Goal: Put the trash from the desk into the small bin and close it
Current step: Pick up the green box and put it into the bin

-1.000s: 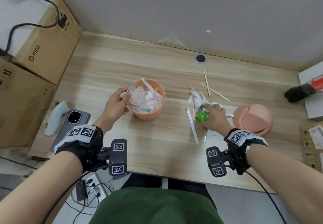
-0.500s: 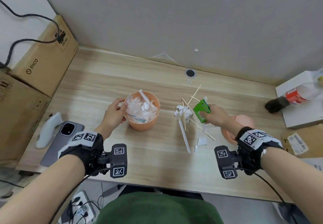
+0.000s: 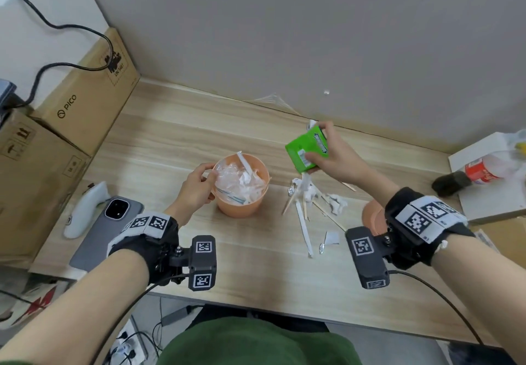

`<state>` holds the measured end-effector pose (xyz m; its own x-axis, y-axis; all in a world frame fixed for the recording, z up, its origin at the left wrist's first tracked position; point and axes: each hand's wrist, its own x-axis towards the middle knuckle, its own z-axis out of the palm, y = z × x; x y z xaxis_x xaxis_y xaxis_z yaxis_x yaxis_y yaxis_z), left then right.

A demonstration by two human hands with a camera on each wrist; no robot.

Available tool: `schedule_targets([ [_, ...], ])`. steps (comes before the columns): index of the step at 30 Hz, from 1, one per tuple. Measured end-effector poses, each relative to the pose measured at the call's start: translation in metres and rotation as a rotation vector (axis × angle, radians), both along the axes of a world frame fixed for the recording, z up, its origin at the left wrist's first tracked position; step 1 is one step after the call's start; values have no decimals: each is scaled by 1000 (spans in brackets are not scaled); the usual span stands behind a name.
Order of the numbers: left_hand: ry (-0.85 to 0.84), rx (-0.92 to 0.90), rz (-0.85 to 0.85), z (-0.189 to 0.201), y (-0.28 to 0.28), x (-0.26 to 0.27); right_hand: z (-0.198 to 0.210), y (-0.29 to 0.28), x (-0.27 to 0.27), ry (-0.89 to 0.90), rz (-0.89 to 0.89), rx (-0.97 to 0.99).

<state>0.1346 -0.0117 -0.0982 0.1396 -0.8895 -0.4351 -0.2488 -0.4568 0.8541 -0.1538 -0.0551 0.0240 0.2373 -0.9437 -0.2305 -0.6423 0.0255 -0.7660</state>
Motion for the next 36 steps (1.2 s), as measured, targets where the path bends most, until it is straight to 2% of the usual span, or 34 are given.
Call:
schedule_targets([
  [2,9,5,-9,1,0,-1,7,1,27,20,87,-83],
  [4,21,14,-19,0,0,-2,5,4,53,122,183,-159],
  [8,47,33,-31,1,1,1,-31,9,92,356,423,-308],
  [12,75,34,-46,3,1,4,-70,23,111,710,483,-289],
  [16,86,43,-33,2,1,5,-81,33,119,836,496,-219],
  [18,97,44,-26,2,1,4,-81,33,121,826,535,-156],
  [22,108,36,-32,3,1,3,-67,23,117,595,606,94],
  [24,107,31,-36,3,2,3,-56,15,114,551,638,140],
  [32,104,36,-47,2,1,5,-36,9,101,453,649,66],
  [36,99,35,-38,1,1,4,-35,3,95,278,402,-58],
])
